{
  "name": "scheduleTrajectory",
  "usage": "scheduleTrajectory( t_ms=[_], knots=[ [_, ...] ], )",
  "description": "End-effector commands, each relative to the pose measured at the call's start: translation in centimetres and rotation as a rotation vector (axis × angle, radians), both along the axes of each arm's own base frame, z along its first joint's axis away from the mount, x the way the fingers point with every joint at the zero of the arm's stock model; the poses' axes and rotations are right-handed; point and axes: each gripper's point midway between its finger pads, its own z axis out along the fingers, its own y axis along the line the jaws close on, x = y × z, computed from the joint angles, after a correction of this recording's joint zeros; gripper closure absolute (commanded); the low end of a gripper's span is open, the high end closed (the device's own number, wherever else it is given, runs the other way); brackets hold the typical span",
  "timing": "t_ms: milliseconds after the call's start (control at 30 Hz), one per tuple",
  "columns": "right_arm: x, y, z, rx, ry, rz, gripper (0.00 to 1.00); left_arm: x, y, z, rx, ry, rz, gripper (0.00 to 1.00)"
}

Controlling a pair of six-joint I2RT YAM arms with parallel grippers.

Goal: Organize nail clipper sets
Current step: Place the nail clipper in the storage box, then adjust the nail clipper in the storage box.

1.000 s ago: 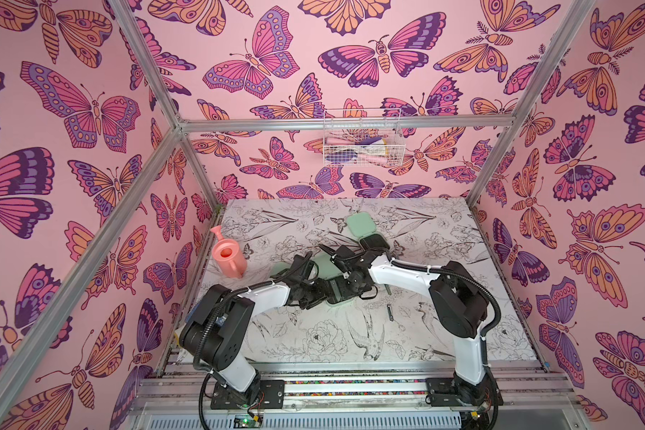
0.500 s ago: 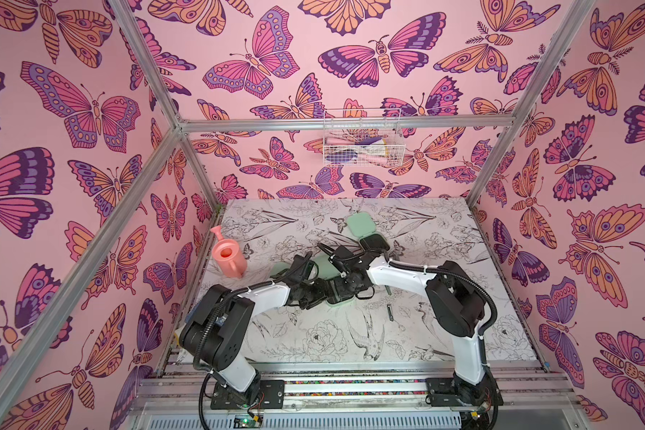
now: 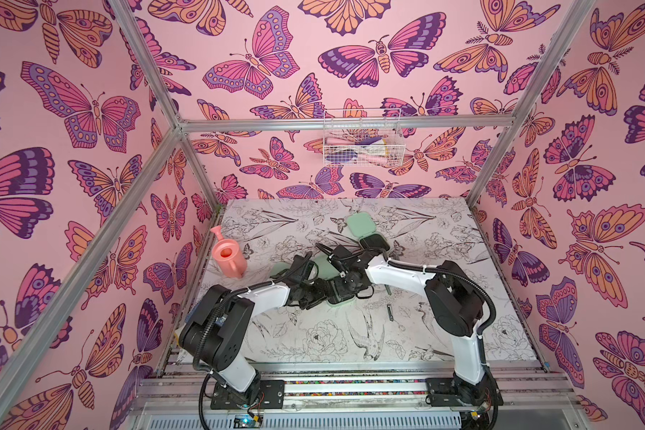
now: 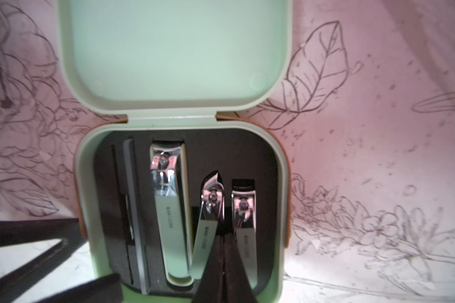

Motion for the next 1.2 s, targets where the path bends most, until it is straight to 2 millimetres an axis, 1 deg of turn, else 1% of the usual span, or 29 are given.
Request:
scheduleTrajectory(
  t_ms=[0, 167, 400, 467, 567, 833, 1167],
  knots=[
    [0.0, -0.8, 1.1, -0.048, -0.006, 0.007, 0.93, -1.3, 1.2, -1.3, 0.042, 0.051, 0.010, 0.44],
    [-0.3, -0.1, 2.3, -0.001, 0.001, 0.017, 0.85, -1.2, 1.2, -1.2, 0.041, 0.048, 0.010, 0.44],
    [-0.5, 0.3, 3.1, 0.022, -0.002, 0.022, 0.76, -1.2, 1.1, -1.2, 0.040, 0.048, 0.009, 0.44],
    [-0.4, 0.3, 3.4, 0.024, -0.008, 0.023, 0.76, -1.2, 1.1, -1.1, 0.039, 0.047, 0.009, 0.44],
    [-0.4, 0.5, 3.5, 0.028, -0.008, 0.024, 0.76, -1.2, 1.1, -1.2, 0.040, 0.051, 0.009, 0.44],
    [-0.4, 0.8, 2.7, 0.025, 0.008, 0.027, 0.80, -1.2, 1.1, -1.3, 0.041, 0.054, 0.008, 0.44],
    [-0.5, 1.2, 1.7, 0.025, 0.030, 0.028, 0.80, -1.3, 1.1, -1.4, 0.043, 0.056, 0.007, 0.44]
  ],
)
